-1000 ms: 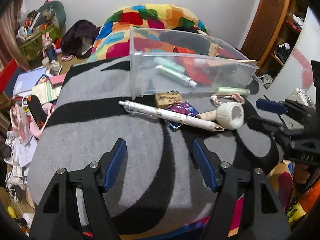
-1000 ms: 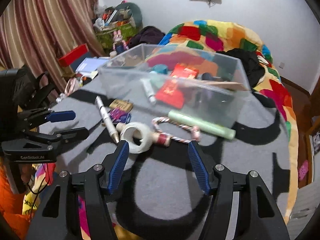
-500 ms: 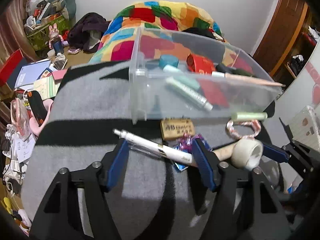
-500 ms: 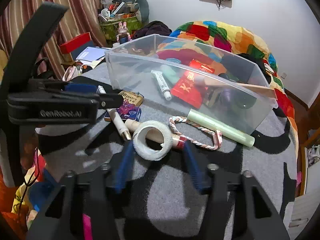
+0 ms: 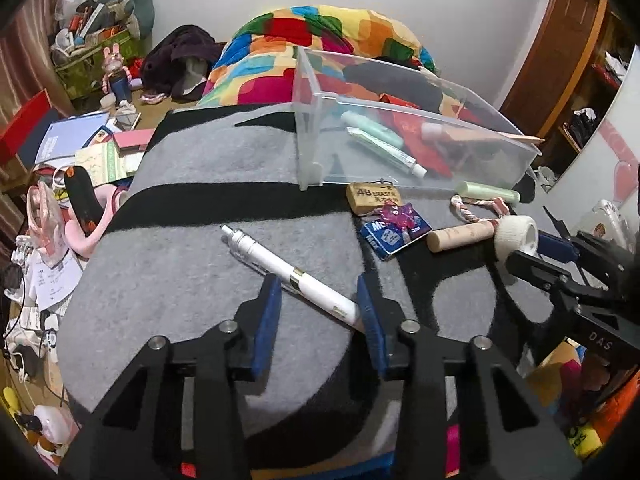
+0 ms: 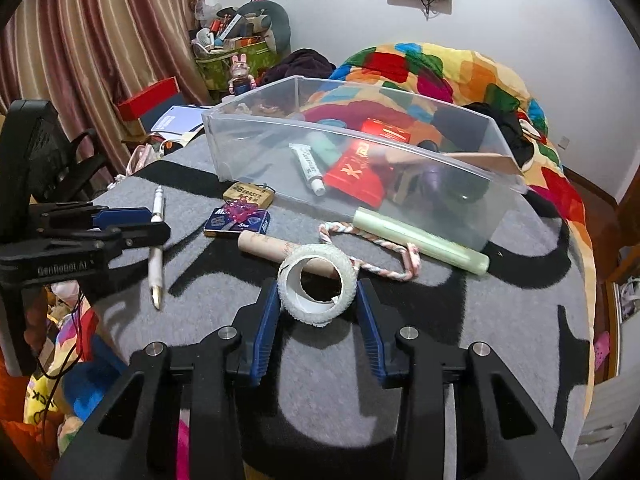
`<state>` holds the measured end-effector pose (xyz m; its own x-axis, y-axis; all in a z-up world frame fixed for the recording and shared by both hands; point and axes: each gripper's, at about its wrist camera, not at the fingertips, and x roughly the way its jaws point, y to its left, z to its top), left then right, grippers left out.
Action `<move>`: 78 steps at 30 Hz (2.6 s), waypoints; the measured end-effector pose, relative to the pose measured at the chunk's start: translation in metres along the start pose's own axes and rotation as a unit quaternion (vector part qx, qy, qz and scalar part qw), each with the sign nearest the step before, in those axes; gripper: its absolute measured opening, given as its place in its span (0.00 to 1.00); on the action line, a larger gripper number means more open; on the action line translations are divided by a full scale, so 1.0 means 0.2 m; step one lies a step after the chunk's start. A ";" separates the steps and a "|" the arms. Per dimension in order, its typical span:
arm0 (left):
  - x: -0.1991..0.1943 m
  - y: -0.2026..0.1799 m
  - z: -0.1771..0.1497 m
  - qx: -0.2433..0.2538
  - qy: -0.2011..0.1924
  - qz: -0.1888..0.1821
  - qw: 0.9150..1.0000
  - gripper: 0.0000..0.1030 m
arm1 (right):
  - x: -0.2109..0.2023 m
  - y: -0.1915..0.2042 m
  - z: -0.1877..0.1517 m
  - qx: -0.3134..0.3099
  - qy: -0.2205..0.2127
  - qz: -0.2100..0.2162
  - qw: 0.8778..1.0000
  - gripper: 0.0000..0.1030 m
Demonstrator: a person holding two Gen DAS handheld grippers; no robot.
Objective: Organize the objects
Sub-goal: 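Grasp the white pen with the left tool while the right tool grasps the tape roll, then drop the white pen into the box with the left tool while the right tool drops the tape roll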
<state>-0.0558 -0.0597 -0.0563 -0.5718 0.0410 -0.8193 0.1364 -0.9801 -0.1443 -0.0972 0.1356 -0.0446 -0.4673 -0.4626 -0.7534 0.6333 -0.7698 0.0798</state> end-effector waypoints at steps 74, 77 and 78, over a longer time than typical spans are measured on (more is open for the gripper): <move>-0.24 -0.27 0.68 0.036 -0.161 -0.003 0.986 0.10 | 0.07 -0.25 0.54 0.074 -0.050 -0.011 0.996 0.34; -0.12 -0.26 0.67 0.033 -0.139 0.010 0.990 0.10 | 0.14 -0.25 0.53 0.075 -0.032 -0.007 0.997 0.34; -0.09 -0.26 0.67 0.034 -0.134 0.014 0.990 0.10 | 0.15 -0.25 0.53 0.075 -0.028 -0.005 0.997 0.34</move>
<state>-0.1608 -0.0362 0.0406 -0.7643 -0.0308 -0.6441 0.1058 -0.9913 -0.0781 -0.2089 0.1135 -0.0024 -0.5092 -0.4760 -0.7170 0.5312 -0.8293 0.1733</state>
